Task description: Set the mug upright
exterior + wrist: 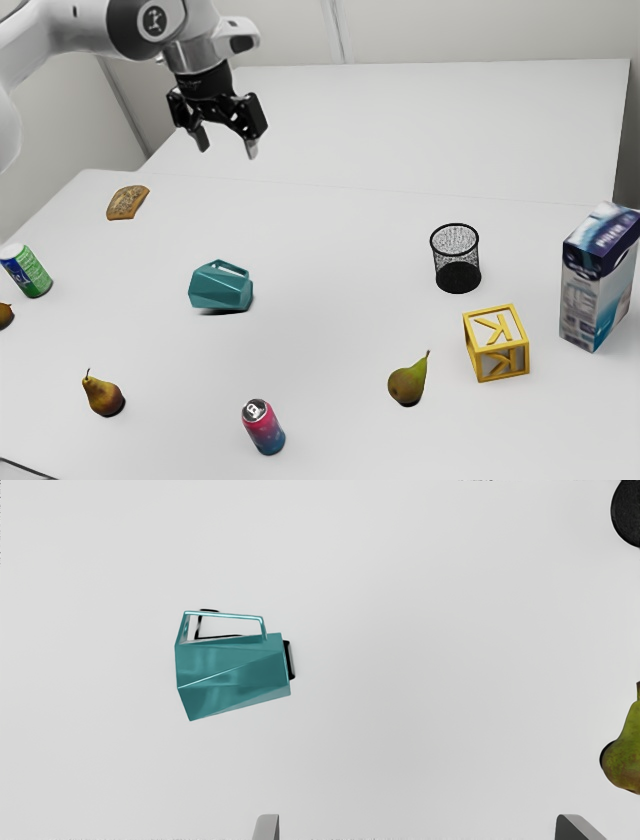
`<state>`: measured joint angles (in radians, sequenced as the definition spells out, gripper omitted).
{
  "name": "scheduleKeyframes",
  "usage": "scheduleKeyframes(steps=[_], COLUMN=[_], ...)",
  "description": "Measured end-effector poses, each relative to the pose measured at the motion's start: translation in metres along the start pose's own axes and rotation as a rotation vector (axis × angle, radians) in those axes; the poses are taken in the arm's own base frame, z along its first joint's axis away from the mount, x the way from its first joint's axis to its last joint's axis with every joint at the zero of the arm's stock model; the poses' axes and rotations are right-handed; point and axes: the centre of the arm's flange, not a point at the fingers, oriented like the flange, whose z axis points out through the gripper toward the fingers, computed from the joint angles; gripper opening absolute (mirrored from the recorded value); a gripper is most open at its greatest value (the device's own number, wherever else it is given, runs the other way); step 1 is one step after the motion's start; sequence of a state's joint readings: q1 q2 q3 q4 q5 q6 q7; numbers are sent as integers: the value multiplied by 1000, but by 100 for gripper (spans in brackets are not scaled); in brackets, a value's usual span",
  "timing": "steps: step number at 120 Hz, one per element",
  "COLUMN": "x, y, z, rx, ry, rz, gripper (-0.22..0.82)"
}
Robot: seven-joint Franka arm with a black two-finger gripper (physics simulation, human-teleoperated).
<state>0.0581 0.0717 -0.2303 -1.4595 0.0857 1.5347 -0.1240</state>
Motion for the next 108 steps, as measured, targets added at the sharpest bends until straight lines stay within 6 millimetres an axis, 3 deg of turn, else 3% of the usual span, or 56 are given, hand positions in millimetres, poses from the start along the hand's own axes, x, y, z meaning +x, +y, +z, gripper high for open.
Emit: scheduleKeyframes(steps=[29,58,108], x=[-4,-32,-53], y=[2,-24,-131], z=[-3,36,145], rx=[-4,-83,-353], ry=[0,-58,-76], rz=[-17,-86,-245], gripper=[60,60,60])
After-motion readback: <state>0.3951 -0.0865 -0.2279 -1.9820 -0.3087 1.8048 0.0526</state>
